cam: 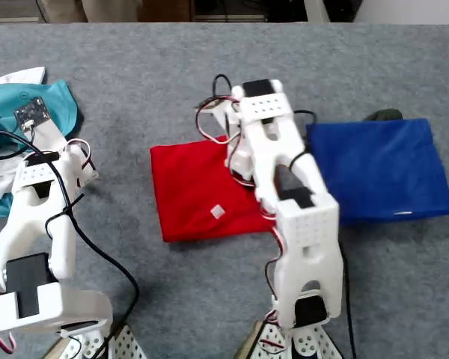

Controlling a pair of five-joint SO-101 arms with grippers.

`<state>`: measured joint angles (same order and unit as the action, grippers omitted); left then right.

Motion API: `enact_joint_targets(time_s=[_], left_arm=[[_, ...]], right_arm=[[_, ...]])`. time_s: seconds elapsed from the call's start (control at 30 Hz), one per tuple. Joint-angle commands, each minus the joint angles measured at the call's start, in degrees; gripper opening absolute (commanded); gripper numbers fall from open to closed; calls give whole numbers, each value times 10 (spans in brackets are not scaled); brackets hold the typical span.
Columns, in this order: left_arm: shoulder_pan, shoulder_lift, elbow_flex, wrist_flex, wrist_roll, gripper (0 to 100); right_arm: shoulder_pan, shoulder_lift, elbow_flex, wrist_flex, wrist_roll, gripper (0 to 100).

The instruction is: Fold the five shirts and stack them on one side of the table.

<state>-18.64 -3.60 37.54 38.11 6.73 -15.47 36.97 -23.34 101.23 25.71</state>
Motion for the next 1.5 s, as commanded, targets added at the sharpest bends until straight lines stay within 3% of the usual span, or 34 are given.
enact_joint_targets(time_s=[0.0,0.2,0.37,0.57,0.83,1.0,1.13,1.23,1.47], left_arm=[[6,-23,0,-8,3,21],[6,-23,1,-8,3,21],[6,-23,1,-8,3,21],[6,-23,1,-8,3,21],[25,-32,-18,32,4,21],[96,-72,-82,151,6,19],[161,-100,-98,171,7,19],[208,-104,-99,156,27,19],[281,-60,-93,39,76,20]], right_arm=[[11,-103,73,11,20,4],[23,-205,237,-4,50,4],[95,-267,327,-43,91,4],[138,-297,317,-38,101,4],[99,-337,230,-30,56,4],[25,-337,224,-25,18,4],[12,-336,268,-72,15,4],[14,-336,334,-115,15,4],[44,-337,496,-254,16,4]])
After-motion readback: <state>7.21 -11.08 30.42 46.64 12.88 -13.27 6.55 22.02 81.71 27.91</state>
